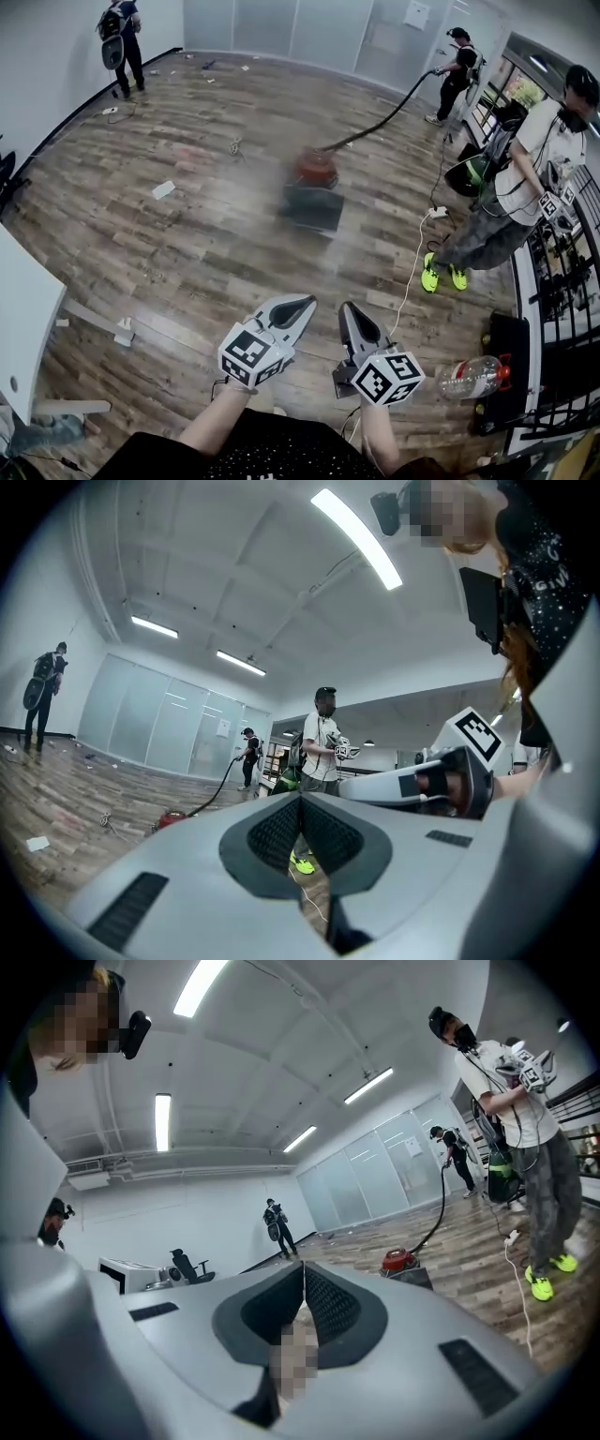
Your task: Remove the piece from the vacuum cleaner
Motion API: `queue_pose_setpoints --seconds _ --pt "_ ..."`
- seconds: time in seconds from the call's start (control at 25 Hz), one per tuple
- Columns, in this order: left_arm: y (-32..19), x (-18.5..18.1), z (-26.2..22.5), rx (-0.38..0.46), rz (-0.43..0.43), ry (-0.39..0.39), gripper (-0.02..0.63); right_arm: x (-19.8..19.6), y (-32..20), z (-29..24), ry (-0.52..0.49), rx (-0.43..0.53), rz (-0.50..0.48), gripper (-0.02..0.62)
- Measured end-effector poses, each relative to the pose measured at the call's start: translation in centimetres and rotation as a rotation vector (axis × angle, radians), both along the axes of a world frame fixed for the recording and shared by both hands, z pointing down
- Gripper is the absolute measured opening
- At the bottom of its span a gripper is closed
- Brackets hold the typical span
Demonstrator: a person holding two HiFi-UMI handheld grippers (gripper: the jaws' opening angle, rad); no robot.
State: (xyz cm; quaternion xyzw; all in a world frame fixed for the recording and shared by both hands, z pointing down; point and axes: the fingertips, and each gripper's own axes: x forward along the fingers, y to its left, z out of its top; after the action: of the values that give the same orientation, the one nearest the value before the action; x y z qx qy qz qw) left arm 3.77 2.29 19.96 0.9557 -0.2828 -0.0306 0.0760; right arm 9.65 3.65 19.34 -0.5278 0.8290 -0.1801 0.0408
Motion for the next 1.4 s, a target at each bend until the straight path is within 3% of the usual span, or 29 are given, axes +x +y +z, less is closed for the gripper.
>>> queue_pose_setpoints --seconds 0.52,0.72,0.96,1.24,1.4 --pt "-27.1 5.5 -3.1 0.051 0.109 0.021 0.008 6.6 -26.5 -2.6 0.020 0.029 0.122 0.002" --pt "-32.7 6.2 -2.7 0.014 0.117 0.040 0.008 7.6 -31.5 -1.4 0.040 0.010 0.111 0.002" --pt "-38.2 9.3 -0.1 -0.043 0.127 0.001 0.008 12.5 -37.3 0.2 -0.006 -0.027 0.137 0.002" --pt "-49.1 13.0 1.8 -0.088 0.084 -0.014 0.008 17.0 -50.0 1.8 -0.060 -0.023 0.102 0.002" --pt "-56.1 16.5 1.3 -0.052 0.125 -0.003 0.008 20.3 -57.4 3.4 -0.057 -0.049 0.053 0.002"
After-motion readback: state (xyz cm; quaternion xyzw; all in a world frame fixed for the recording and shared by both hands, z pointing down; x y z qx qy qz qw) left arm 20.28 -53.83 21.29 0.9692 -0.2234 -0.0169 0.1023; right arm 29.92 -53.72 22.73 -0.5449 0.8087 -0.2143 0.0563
